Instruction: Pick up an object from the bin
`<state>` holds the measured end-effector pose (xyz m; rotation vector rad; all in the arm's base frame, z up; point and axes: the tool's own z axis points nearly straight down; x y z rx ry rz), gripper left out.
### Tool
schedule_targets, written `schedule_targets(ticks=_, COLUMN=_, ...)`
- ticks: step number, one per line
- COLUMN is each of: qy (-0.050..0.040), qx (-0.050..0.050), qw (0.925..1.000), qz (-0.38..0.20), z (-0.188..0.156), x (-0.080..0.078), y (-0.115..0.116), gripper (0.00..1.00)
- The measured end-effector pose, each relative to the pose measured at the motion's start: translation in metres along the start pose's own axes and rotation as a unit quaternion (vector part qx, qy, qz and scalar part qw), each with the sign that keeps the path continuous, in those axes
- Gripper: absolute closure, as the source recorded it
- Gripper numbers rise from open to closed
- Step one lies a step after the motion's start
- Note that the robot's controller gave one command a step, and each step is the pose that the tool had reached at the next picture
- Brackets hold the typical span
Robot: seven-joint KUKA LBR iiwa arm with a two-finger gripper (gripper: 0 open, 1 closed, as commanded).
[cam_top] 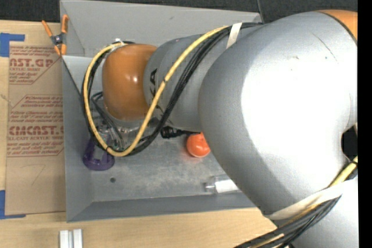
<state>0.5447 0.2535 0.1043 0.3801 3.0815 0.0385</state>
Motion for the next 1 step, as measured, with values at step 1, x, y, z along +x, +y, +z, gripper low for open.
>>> schedule_targets(ticks=1, qy=0.0031, qx=-0.001, qw=1.0000, qz=-0.001, z=-0.0685, x=0.0014, y=0.0033, gripper=1.00)
